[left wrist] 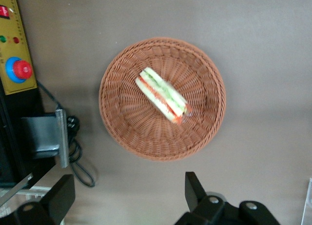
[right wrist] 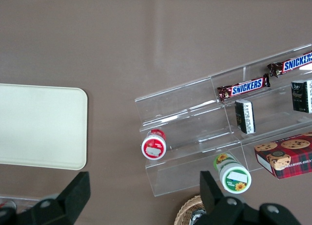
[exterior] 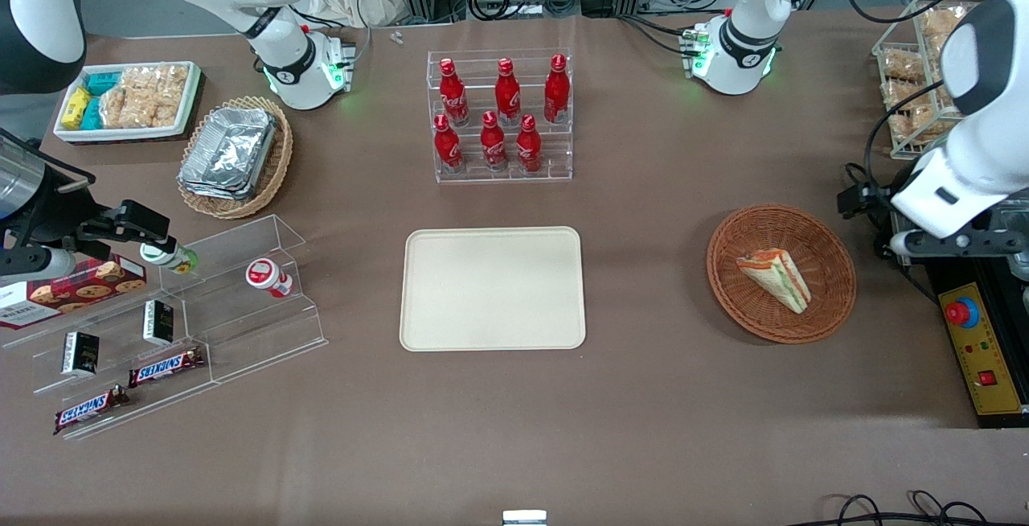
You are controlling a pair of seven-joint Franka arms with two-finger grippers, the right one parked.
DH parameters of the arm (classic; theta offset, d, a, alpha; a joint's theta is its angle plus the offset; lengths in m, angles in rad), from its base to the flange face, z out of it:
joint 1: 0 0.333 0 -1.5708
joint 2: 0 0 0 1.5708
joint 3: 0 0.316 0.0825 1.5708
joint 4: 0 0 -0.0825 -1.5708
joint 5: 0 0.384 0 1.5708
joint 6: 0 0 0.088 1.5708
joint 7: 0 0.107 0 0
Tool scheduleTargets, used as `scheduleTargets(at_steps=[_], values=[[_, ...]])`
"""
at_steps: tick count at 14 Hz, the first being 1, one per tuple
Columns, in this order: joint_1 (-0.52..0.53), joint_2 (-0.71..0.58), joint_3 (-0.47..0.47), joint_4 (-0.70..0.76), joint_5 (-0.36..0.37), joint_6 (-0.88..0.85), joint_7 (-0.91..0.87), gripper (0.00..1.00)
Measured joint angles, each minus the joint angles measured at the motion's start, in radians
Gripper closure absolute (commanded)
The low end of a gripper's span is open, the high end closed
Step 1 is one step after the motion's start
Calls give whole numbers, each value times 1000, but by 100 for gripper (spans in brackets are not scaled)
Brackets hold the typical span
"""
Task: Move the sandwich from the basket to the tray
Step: 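Move the left gripper over the wicker basket holding the sandwich, then lower the open left gripper around the wrapped sandwich and close it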
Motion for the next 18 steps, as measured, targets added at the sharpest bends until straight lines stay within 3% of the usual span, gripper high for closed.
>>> scheduleTargets(at_steps=[9, 13, 18], values=[[-6, 35, -8, -307, -8, 391, -447, 1], [-22, 126, -14, -325, -8, 478, -657, 1], [-28, 208, -11, -326, -8, 585, -714, 1]])
